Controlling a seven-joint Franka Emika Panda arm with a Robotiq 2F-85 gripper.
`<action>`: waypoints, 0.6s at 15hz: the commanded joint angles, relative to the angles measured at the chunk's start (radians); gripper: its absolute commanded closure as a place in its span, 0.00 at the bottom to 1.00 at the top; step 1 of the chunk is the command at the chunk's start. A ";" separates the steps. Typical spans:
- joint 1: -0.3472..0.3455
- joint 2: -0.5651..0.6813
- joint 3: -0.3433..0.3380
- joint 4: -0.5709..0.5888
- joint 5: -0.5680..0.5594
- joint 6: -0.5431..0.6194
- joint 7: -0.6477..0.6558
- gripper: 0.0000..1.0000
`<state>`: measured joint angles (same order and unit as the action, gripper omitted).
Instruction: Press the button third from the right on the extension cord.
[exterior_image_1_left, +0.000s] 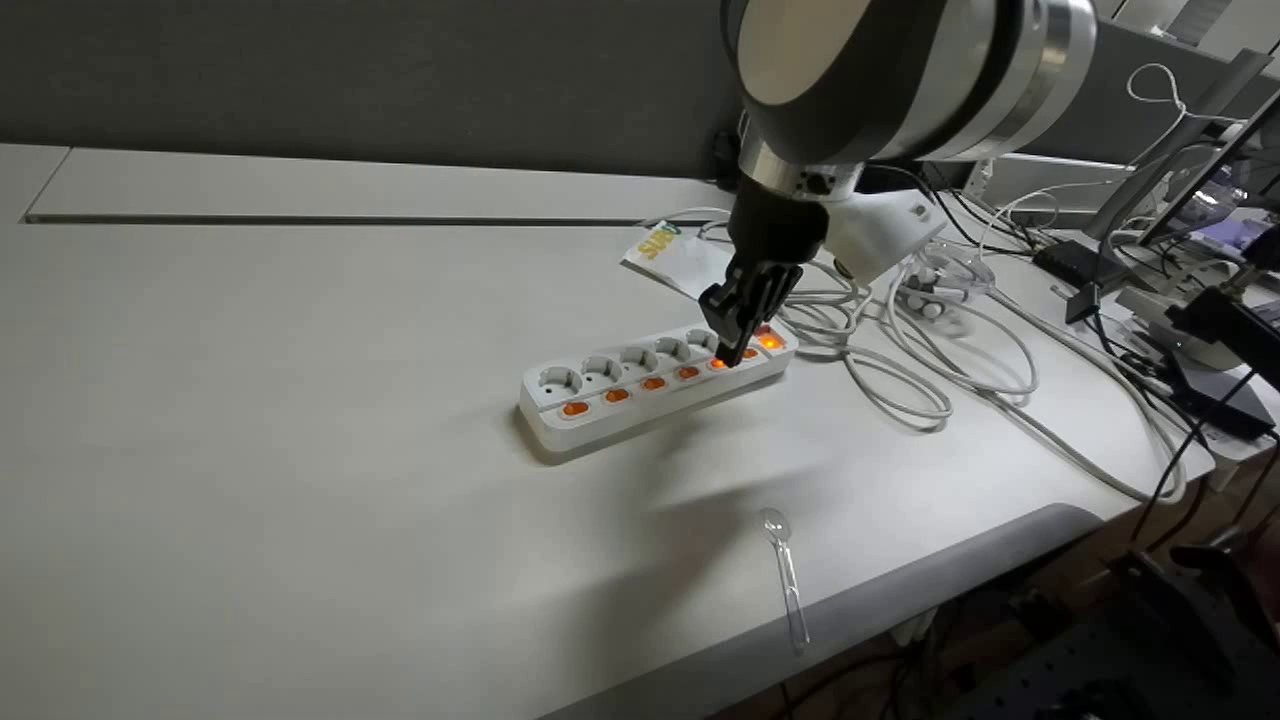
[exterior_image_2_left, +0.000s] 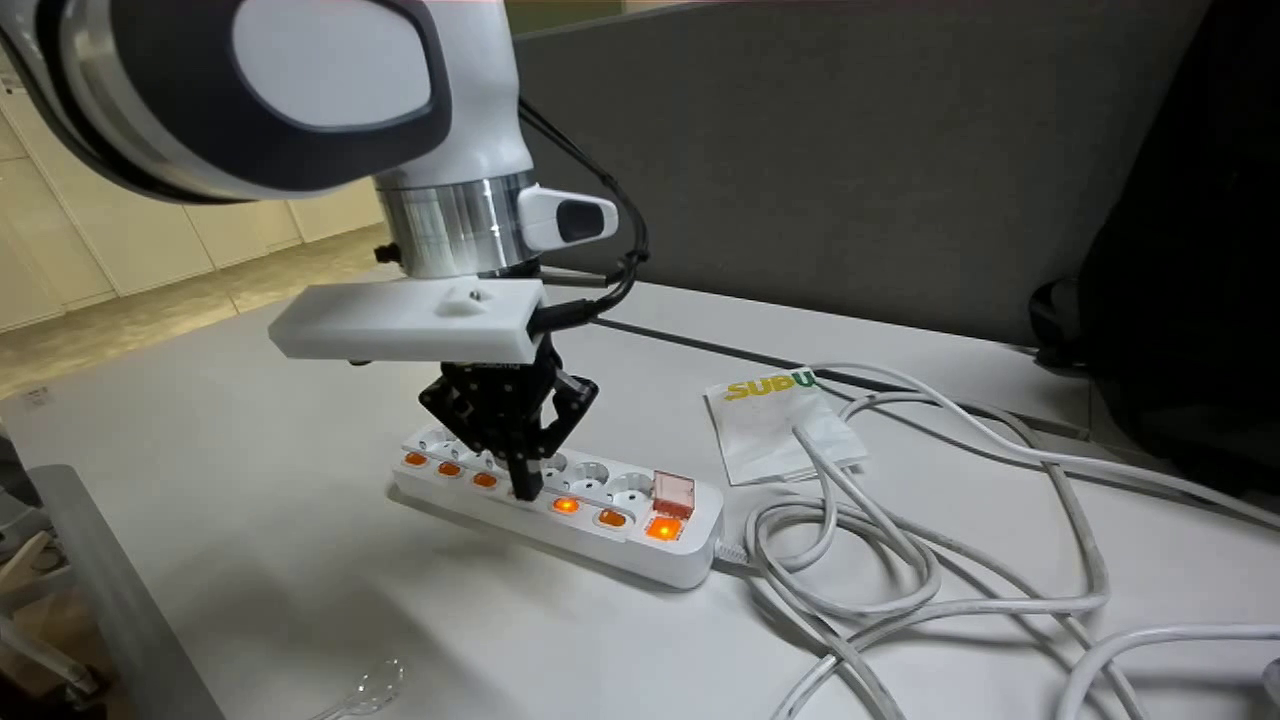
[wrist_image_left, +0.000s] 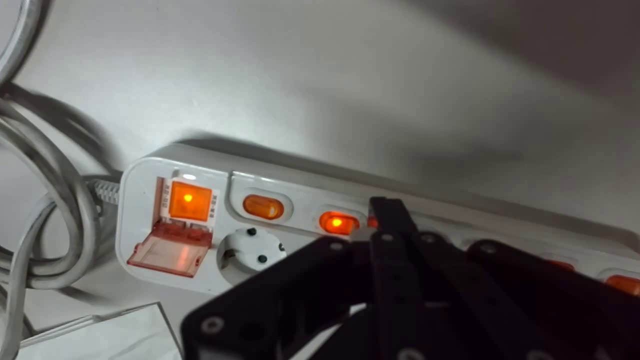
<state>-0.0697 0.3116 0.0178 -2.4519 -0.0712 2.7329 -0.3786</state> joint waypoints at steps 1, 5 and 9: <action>-0.017 0.028 0.006 0.023 -0.006 0.009 0.001 1.00; -0.007 0.040 -0.020 0.026 -0.044 0.062 0.027 1.00; -0.011 0.057 -0.029 0.036 -0.055 0.087 0.029 1.00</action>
<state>-0.0736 0.3470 -0.0059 -2.4370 -0.1018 2.8046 -0.3764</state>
